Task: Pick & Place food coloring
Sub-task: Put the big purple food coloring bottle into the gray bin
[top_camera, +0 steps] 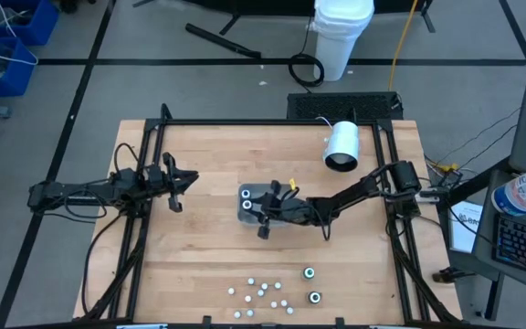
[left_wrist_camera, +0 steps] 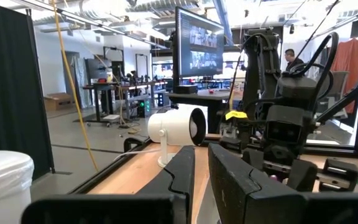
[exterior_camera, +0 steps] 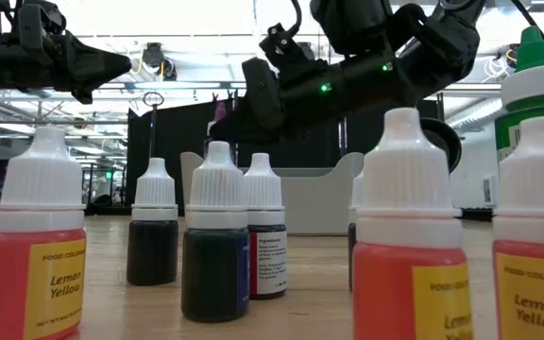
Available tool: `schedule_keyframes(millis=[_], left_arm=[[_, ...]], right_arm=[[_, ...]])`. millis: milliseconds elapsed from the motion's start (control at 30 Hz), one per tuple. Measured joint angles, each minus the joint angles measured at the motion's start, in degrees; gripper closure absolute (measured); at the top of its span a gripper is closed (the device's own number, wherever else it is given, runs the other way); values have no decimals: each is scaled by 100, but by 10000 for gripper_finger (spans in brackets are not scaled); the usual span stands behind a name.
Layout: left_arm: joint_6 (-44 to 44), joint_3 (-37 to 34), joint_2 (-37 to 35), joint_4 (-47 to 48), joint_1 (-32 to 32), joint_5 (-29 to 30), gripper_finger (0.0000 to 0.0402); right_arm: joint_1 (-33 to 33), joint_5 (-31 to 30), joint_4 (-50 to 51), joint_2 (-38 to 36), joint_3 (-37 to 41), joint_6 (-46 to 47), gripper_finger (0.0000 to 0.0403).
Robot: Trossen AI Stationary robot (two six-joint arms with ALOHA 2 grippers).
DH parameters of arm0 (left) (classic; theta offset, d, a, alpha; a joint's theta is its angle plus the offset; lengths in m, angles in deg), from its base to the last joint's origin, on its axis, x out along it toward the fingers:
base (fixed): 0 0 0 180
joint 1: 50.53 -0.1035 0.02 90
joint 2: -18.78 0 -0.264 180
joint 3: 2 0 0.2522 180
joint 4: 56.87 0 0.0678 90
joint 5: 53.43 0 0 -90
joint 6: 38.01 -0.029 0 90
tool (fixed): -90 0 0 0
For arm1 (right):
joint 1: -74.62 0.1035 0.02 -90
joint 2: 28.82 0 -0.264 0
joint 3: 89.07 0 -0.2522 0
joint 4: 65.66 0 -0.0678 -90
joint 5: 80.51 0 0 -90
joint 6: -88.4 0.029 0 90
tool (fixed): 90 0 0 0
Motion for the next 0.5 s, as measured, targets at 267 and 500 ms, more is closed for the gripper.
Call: schedule_keyframes(millis=[267, 500], left_arm=[[-7, 0, 0, -8, 1, 4, 350], [-13, 0, 0, -10, -1, 4, 350]], right_arm=[[-1, -41, -7, 0, 2, 15, 287], [0, 426, -5, 0, 4, -205, 287]])
